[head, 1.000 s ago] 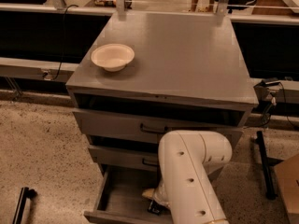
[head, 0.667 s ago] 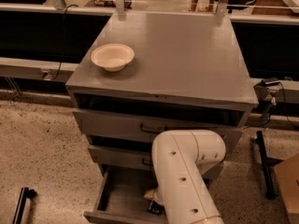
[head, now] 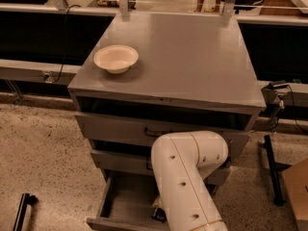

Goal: Pick rxbar chocolate from bottom drawer and place on counter

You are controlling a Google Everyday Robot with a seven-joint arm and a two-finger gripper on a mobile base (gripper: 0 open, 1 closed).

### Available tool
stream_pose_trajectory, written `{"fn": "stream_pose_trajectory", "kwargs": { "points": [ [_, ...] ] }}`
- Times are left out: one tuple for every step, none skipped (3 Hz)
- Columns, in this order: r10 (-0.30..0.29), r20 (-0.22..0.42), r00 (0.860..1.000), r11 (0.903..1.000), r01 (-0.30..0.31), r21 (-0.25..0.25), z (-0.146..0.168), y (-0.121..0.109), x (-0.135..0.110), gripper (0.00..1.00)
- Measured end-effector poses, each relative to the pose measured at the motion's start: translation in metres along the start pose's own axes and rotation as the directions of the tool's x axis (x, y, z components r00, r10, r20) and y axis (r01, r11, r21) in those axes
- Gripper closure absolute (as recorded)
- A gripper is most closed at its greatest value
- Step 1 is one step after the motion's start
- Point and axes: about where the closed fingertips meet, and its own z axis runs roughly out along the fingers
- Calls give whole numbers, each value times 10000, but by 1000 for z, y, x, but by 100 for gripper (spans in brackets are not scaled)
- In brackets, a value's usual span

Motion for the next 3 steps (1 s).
{"fn": "stream_pose_trajectory", "kwargs": {
  "points": [
    [0, 0, 10000, 10000, 0, 0, -8, -2, 0, 85],
    [0, 0, 10000, 10000, 0, 0, -13, -3, -1, 100],
    [40, 232, 9997, 9982, -54, 598, -14, -2, -4, 100]
  ]
}}
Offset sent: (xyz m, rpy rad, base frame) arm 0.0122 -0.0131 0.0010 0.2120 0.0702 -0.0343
